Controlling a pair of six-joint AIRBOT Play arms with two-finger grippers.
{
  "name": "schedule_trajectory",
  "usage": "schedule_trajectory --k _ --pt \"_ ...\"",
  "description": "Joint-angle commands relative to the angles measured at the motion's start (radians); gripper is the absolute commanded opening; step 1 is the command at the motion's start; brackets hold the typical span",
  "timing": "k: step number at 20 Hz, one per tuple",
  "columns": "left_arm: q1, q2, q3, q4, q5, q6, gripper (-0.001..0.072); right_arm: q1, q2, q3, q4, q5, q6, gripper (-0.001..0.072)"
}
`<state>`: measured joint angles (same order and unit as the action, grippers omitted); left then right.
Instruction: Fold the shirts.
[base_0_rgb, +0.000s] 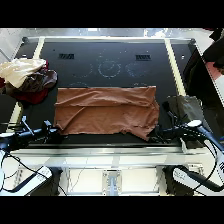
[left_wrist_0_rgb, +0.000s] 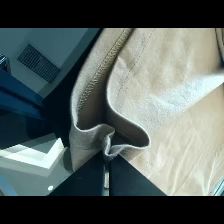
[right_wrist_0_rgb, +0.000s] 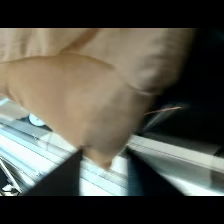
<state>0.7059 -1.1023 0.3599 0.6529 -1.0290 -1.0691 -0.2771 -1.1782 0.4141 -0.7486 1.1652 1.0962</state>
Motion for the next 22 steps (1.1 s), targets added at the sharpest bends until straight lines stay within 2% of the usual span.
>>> schedule_trajectory --k 1,4,7,10,12,15,16,18,20,22 --pt "0.0 0.005 0.012 -0.002 -0.018 0.0 0.0013 0.088 -0.014 0.005 0.124 -0.006 -0.101 0.0013" --pt "0.031 0.081 0.084 -0.024 -0.135 0.0 0.0013 0.087 0.019 0.06 0.145 0.179 -0.124 0.0012" --pt "0.111 0.252 0.147 -0.087 -0.237 -0.04 0.0013 0.087 0.147 0.106 0.139 0.309 -0.029 0.0011" --pt "0.145 0.381 0.199 -0.101 -0.286 -0.125 0.0013 0.087 0.306 0.169 0.097 0.317 0.071 0.0011" --pt "0.13 0.381 0.244 -0.101 -0.346 -0.132 0.0013 0.087 0.381 0.245 0.014 0.288 0.154 0.001" --pt "0.053 0.313 0.377 -0.095 -0.297 -0.132 0.0011 0.088 0.388 0.38 -0.072 0.2 0.217 0.0009" --pt "0.004 0.257 0.447 -0.058 -0.297 -0.132 0.0011 0.088 0.369 0.42 -0.074 0.164 0.217 0.0009" --pt "-0.139 0.127 0.599 0.122 -0.296 -0.153 0.0011 0.088 0.293 0.497 -0.074 0.108 0.216 0.0009" --pt "-0.276 0.001 0.714 0.38 -0.279 -0.246 0.0011 0.088 0.185 0.56 -0.076 0.089 0.208 0.0009" --pt "-0.353 -0.104 0.776 0.661 -0.285 -0.36 0.0011 0.088 0.062 0.617 -0.084 0.045 0.204 0.0009"
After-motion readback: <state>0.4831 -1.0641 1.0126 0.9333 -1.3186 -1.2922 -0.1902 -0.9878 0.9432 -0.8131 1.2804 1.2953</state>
